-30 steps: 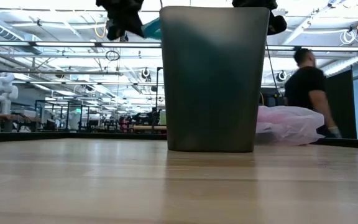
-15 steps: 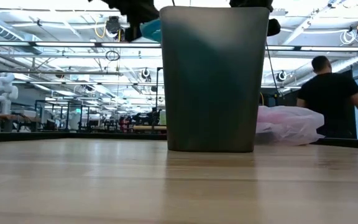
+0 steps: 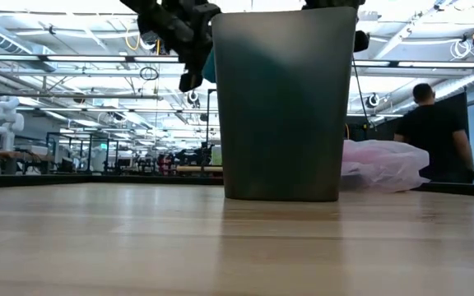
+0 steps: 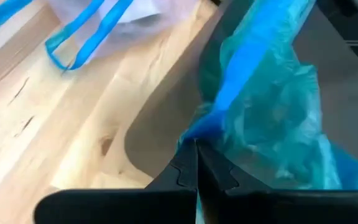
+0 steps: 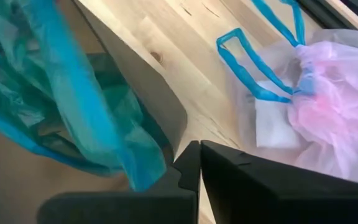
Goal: Place trash/remove bag and relplace
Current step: Insert the blue trash bag into the trash bin
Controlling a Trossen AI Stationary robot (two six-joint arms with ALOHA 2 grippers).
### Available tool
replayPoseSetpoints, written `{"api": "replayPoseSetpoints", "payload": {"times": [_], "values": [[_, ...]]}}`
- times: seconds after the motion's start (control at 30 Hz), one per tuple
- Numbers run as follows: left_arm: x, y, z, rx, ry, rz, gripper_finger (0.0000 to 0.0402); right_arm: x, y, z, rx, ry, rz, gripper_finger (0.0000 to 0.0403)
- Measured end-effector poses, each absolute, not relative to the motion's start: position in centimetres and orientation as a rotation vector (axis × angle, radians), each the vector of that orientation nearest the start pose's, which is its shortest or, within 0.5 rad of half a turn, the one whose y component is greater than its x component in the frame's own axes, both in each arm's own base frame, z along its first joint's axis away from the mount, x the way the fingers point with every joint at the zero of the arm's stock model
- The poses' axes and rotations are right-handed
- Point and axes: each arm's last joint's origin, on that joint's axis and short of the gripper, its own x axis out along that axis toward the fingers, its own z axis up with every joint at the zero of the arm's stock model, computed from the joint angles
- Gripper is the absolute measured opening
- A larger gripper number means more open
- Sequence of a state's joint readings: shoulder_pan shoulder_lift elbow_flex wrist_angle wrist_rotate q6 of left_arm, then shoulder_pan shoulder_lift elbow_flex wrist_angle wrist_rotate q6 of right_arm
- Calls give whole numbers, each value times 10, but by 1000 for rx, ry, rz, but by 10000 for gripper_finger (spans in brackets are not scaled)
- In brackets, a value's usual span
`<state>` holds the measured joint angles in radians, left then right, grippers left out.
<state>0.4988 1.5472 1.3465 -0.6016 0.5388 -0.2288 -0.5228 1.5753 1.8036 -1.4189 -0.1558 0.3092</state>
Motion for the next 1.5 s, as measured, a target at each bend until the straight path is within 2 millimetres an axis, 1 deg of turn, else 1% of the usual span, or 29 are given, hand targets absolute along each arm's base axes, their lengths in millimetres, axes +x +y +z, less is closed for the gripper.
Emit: {"api": "replayPoseSetpoints", "payload": {"times": [0.13,0.23,0.37,0.4,0.47,0.57,0.7,0.8,0.87,0.93,1.0,1.1,1.23,1.33,1.5], "values": [[296,150,314,-605,669,56,1,248,-138,389,669,1075,-499,1],[294,154,315,-626,655,76,1,249,-139,389,665,1066,-498,1],[292,160,322,-644,595,96,1,248,-139,391,653,1059,-493,0],[291,162,324,-651,577,94,1,246,-138,394,646,1048,-494,0],[290,163,328,-655,548,90,0,241,-134,408,603,986,-499,0],[288,162,335,-651,514,77,0,235,-125,424,513,904,-447,0],[286,162,342,-663,471,68,0,244,-109,431,387,852,-318,0],[288,163,351,-649,404,28,0,252,-100,429,350,860,-262,0],[290,159,359,-637,392,-18,0,259,-97,423,339,889,-240,0],[293,154,365,-591,380,-49,0,264,-94,417,337,912,-228,0],[297,150,367,-540,379,-73,0,266,-94,412,347,931,-224,0],[300,147,361,-532,418,-84,0,268,-94,400,376,972,-205,0],[301,149,350,-514,492,-21,0,268,-99,387,405,1010,-242,0],[304,153,339,-492,543,41,0,266,-105,383,434,1020,-270,0],[309,162,325,-503,581,61,0,262,-115,383,464,1016,-312,0]]}}
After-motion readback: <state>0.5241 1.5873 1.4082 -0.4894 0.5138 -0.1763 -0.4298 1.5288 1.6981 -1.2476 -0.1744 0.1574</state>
